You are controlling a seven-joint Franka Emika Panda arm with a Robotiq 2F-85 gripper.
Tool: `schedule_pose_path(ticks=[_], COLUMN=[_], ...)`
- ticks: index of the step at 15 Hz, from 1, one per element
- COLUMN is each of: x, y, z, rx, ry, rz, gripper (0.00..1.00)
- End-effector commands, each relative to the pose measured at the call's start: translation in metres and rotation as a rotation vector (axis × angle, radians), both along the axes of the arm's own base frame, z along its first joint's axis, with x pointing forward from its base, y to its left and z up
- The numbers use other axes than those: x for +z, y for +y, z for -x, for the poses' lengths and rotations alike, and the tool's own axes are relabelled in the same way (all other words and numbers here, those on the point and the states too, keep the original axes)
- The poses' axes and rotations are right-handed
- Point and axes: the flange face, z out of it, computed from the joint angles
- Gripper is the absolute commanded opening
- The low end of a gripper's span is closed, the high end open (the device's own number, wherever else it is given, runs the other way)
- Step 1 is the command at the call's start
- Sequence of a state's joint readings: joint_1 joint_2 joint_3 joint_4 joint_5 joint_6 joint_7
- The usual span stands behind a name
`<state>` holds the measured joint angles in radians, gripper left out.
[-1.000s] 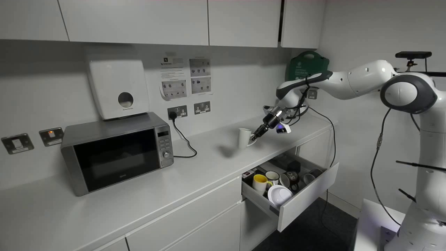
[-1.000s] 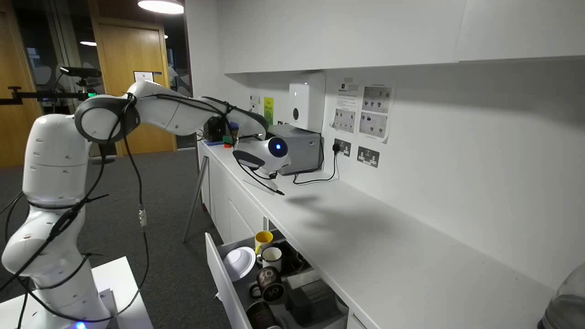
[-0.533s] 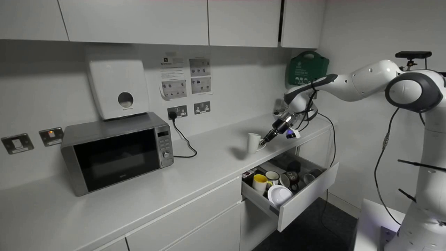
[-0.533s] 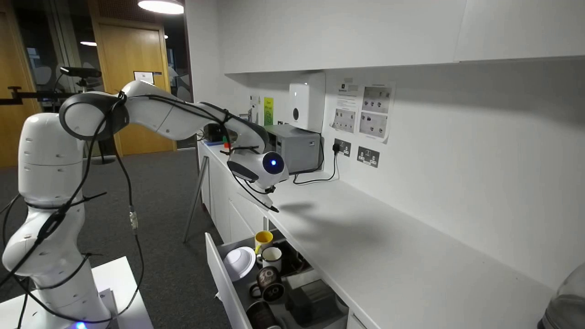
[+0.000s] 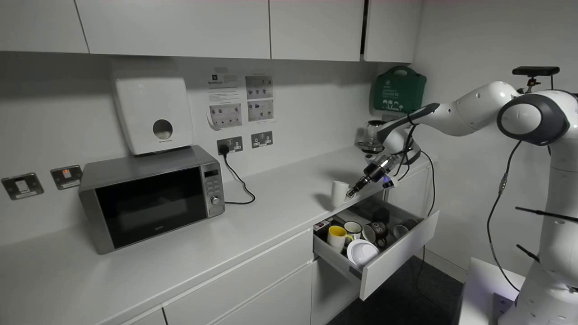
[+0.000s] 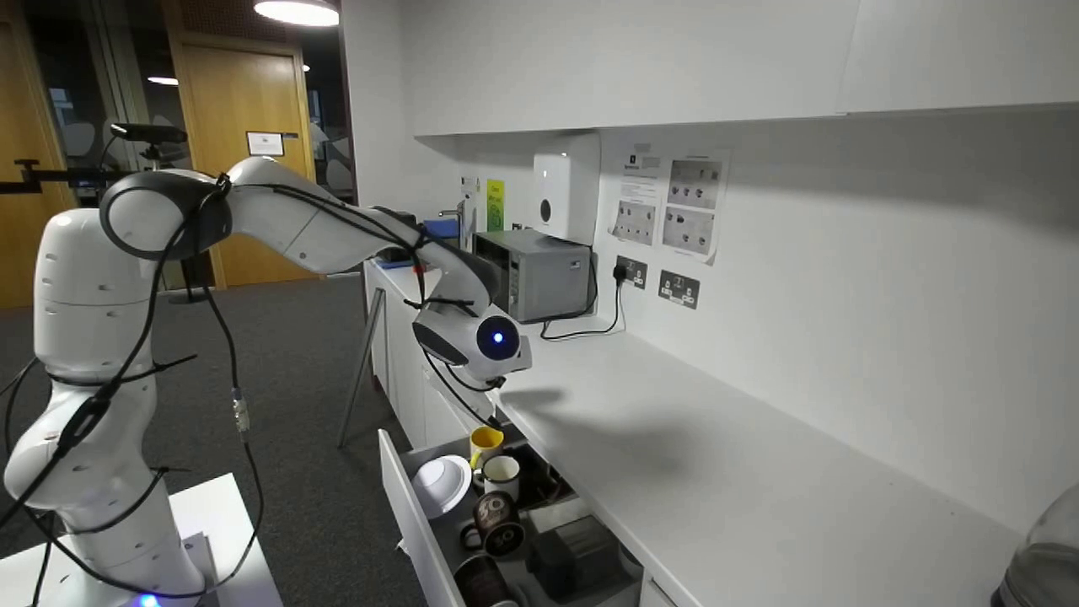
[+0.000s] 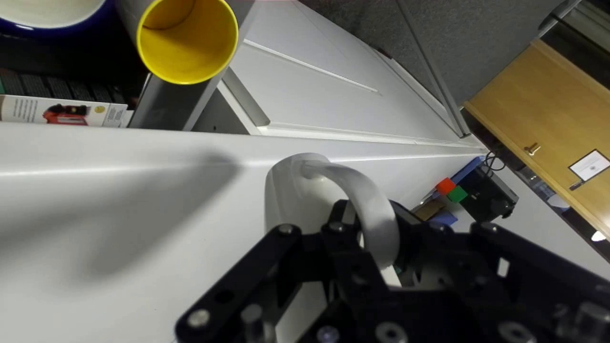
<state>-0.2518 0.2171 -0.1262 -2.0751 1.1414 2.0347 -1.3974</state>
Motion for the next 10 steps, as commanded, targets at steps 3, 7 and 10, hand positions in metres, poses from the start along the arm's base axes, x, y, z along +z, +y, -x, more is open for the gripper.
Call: schedule_pose_path(ticks=[3, 7, 10], x=[-0.005, -0.016, -0.026], y=[-0.014, -0.025, -0.035], z=[0.019, 0.031, 0.041], rx=[-0.057, -0.089, -0.114], ry=[-0.009, 0.013, 0.035], rz=[-0.021, -0.028, -0.031], gripper=[0.03, 0.03, 0.03])
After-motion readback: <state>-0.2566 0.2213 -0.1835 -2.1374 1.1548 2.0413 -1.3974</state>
